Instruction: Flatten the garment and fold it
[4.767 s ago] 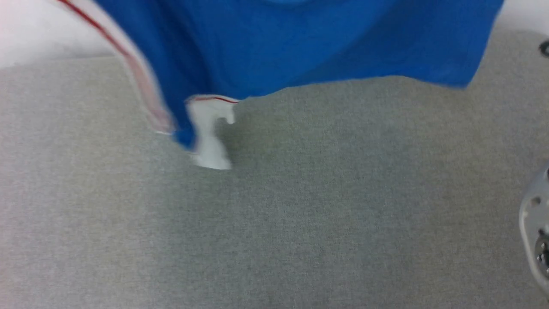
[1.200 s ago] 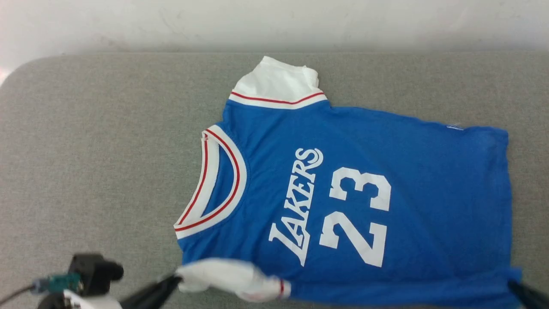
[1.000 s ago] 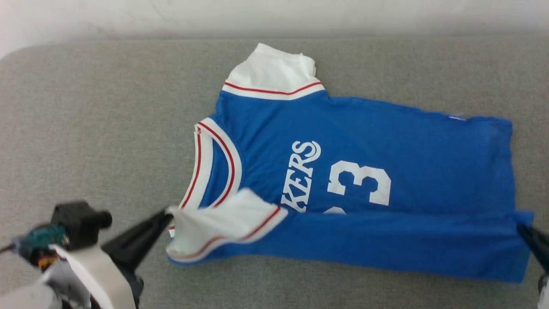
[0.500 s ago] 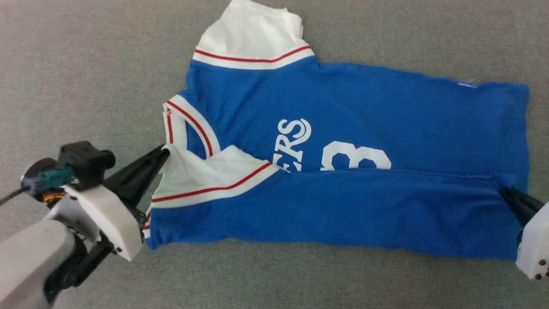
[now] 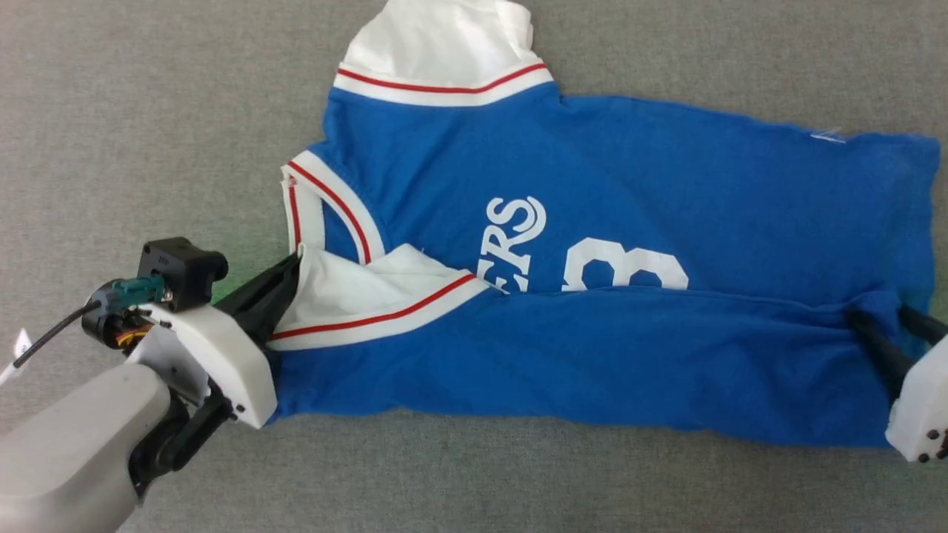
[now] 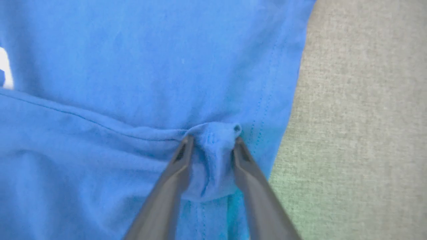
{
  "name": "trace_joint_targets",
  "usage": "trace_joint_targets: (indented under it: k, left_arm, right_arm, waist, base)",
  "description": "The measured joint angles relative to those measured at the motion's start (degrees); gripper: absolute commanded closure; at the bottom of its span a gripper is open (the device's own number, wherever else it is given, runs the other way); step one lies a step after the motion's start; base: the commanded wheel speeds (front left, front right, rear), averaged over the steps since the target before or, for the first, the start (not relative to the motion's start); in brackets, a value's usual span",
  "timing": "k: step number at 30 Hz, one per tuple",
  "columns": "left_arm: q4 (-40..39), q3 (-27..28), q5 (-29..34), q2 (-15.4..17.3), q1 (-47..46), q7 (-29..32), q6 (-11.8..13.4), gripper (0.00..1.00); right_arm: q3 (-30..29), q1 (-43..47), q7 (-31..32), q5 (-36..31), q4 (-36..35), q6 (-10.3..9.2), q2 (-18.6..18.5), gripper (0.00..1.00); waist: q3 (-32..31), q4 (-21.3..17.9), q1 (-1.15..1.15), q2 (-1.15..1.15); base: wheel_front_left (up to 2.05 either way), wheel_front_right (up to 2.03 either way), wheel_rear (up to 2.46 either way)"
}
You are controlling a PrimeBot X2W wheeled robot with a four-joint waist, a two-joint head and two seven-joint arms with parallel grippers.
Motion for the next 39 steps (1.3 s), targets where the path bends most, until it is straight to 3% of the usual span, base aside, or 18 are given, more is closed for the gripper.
trace_joint_targets:
  k: [2,7,12,17,21,28,31,35,39]
  left_arm:
    - [0.6,0.5,-1.2,-0.9,0.1,-0.6,0.1,0.02]
    - [-0.2,2.4,-4.0,-1.4,2.3,-3.6,1.7,0.00]
    - [-5.9,7.2,-6.5,0.6,7.8,-6.9,6.0,0.00]
    - [-14.3,18.8,-3.6,0.9,16.8,-7.7,13.2,0.00]
    - [-21.0,30.7,5.9,-4.4,26.6,-7.8,16.7,0.00]
    - [-27.8,40.8,22.7,-17.5,44.6,-7.8,17.0,0.00]
    - [-26.9,42.2,26.2,-21.9,49.5,-7.8,14.7,0.00]
    - [-24.7,43.4,28.0,-23.7,51.1,-7.8,11.3,0.00]
    - [-22.2,42.3,27.8,-21.0,50.2,-4.0,8.1,0.00]
  right_arm:
    - [0.2,-0.5,-0.5,-0.1,0.2,0.00,0.3,0.00]
    - [0.1,0.1,-2.0,0.5,-0.7,0.00,1.6,0.00]
    - [-2.5,3.2,-6.3,0.7,-5.3,0.00,3.0,0.00]
    - [-6.8,7.7,-14.1,-3.3,-10.5,0.00,7.2,0.00]
    - [-9.3,11.1,-22.2,-9.4,-13.4,0.00,11.6,0.00]
    - [-8.6,16.6,-35.8,-16.8,-14.3,0.01,18.2,0.00]
    - [-8.3,18.9,-39.1,-17.5,-13.5,0.01,19.0,0.00]
    - [-8.3,20.0,-40.9,-16.7,-11.7,0.01,19.1,0.00]
    - [-8.2,19.7,-41.4,-16.6,-11.1,0.01,19.1,0.00]
  waist:
    - [-0.6,0.1,0.01,0.00]
    - [-3.0,0.4,0.01,0.00]
    - [-6.4,0.7,0.00,0.00]
    - [-9.7,1.1,0.00,0.00]
    - [-11.6,1.5,-0.01,0.00]
    - [-13.1,1.5,-0.01,0.00]
    - [-13.5,1.6,-0.01,0.00]
    - [-13.6,1.7,0.00,0.00]
    - [-13.3,1.8,0.00,0.00]
  base:
    - [0.00,0.00,0.00]
    - [0.00,0.00,0.00]
    - [0.00,0.00,0.00]
    - [0.00,0.00,0.00]
    - [0.00,0.00,0.00]
    - [0.00,0.00,0.00]
    - [0.00,0.00,0.00]
    - [0.00,0.00,0.00]
    - [0.00,0.00,0.00]
